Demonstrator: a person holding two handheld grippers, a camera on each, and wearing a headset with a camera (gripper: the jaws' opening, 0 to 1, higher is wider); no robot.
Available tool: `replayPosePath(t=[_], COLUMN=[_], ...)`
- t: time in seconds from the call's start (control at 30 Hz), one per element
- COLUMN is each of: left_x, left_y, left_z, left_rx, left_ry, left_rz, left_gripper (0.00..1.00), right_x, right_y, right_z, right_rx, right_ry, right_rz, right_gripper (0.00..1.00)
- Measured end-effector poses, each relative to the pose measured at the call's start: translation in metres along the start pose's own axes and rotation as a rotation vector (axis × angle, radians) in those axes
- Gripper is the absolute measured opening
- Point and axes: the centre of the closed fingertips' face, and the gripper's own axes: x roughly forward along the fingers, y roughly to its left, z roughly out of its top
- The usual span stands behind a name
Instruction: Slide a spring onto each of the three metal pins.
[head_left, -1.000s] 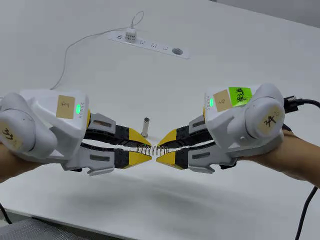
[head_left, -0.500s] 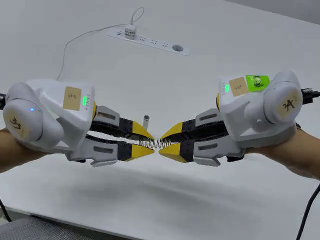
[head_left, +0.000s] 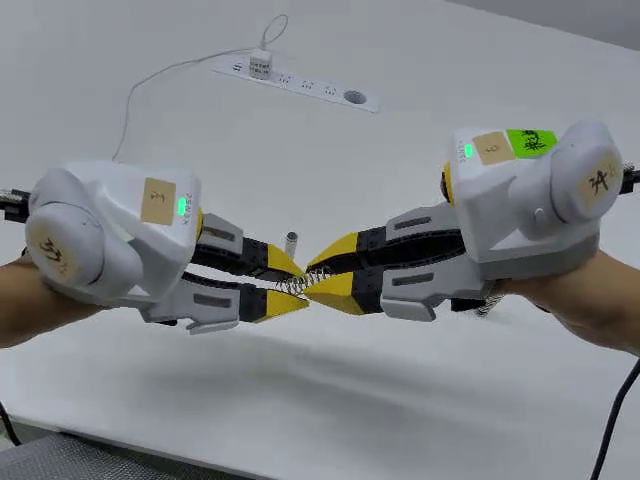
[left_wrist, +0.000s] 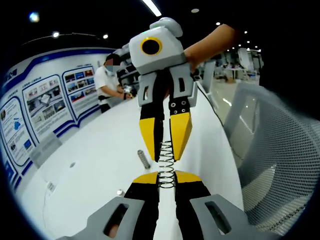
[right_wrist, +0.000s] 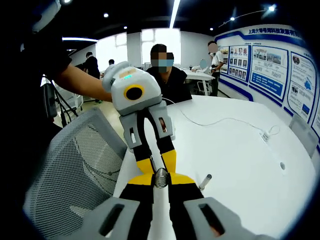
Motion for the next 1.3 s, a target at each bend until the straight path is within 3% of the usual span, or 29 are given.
replayPosePath(t=[0.27, 0.47, 0.6, 0.67, 0.9, 1.2, 1.3], left_x=[-0.004, -0.003, -0.003, -0.005, -0.007, -0.017, -0.020], left_y=[0.005, 0.000, 0.001, 0.003, 0.007, 0.008, 0.008], left_z=[0.008, 0.008, 0.006, 0.005, 0.003, -0.012, -0.022], left_rx=[-0.035, -0.043, -0.053, -0.098, -0.107, -0.195, -0.217], left_ry=[-0.039, -0.042, -0.044, -0.049, -0.036, -0.029, -0.001], left_rz=[0.014, -0.002, 0.014, 0.022, 0.067, 0.135, 0.166], left_gripper=[0.10, 0.10, 0.10, 0.11, 0.13, 0.33, 0.39], right_x=[-0.001, 0.004, 0.007, 0.007, 0.011, 0.009, 0.008], right_y=[-0.004, 0.001, 0.000, -0.002, -0.007, -0.019, -0.028], right_z=[0.016, 0.021, 0.022, 0.022, 0.024, 0.031, 0.031], right_rx=[0.051, 0.051, 0.053, 0.060, 0.058, 0.059, 0.058], right_ry=[-0.070, -0.079, -0.073, -0.071, -0.060, -0.067, -0.061], right_rz=[-0.006, 0.016, 0.009, -0.001, -0.019, -0.038, -0.064], right_gripper=[0.11, 0.11, 0.11, 0.11, 0.10, 0.11, 0.11])
